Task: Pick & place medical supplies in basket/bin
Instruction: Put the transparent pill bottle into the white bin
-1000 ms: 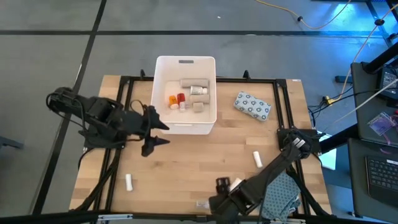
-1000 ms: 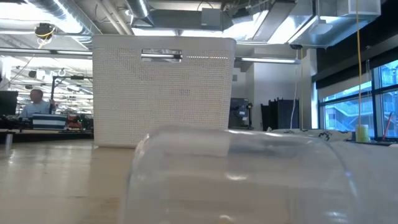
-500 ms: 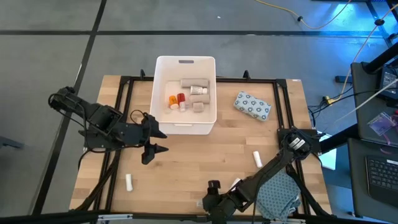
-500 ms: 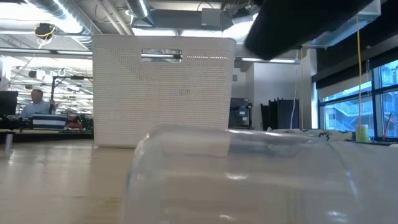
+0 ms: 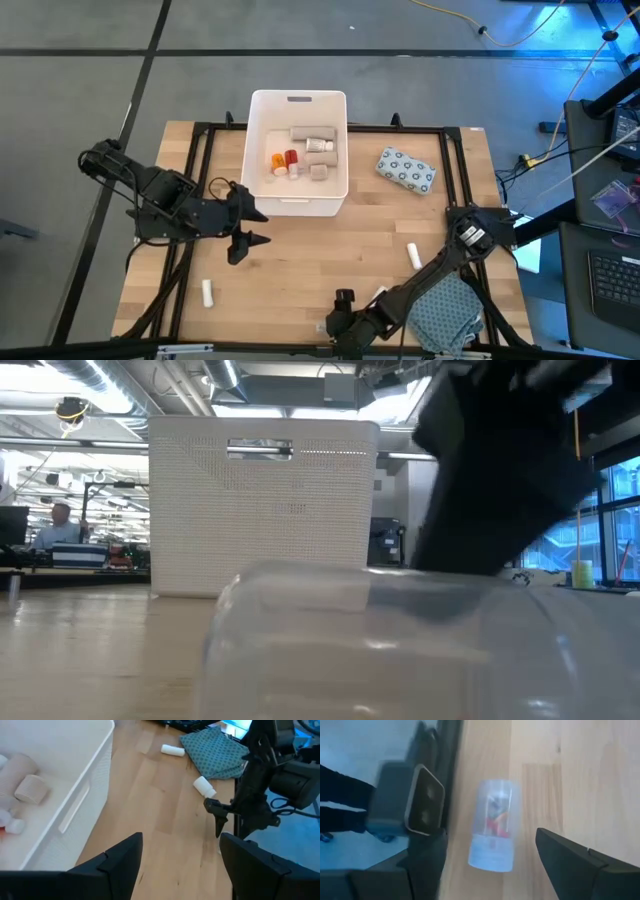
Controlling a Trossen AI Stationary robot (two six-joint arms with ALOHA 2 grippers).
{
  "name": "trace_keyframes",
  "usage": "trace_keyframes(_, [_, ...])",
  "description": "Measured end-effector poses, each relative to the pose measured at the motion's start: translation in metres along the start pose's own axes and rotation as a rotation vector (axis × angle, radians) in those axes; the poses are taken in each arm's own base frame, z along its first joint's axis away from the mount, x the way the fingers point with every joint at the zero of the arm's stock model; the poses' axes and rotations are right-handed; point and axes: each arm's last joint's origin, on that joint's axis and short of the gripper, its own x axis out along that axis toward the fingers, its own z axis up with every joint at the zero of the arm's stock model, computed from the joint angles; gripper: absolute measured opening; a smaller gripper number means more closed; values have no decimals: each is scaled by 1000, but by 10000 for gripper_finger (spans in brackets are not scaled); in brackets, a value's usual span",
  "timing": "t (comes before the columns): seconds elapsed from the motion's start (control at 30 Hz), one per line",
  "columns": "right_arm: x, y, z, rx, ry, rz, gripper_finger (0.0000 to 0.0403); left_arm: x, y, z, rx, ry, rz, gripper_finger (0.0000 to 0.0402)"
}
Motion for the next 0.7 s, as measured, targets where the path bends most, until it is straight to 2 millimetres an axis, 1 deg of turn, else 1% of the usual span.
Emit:
trace_keyframes(0.1, [5,-1,-3,-2,10,-7,302,0,0,0,5,0,2,256])
trace_keyframes(0.2, [7,-2,-4,-3,17,-15,289,0,0,0,6,0,2,257])
trace_keyframes(0.3, [9,-5,-5,-5,33,-29,262,0,0,0,7,0,2,257])
trace_keyframes(0.47, [10,-13,-4,-3,58,-56,206,0,0,0,8,2,2,256])
trace_keyframes(0.7, [10,-14,-2,-10,61,-36,139,0,0,0,8,5,-1,256])
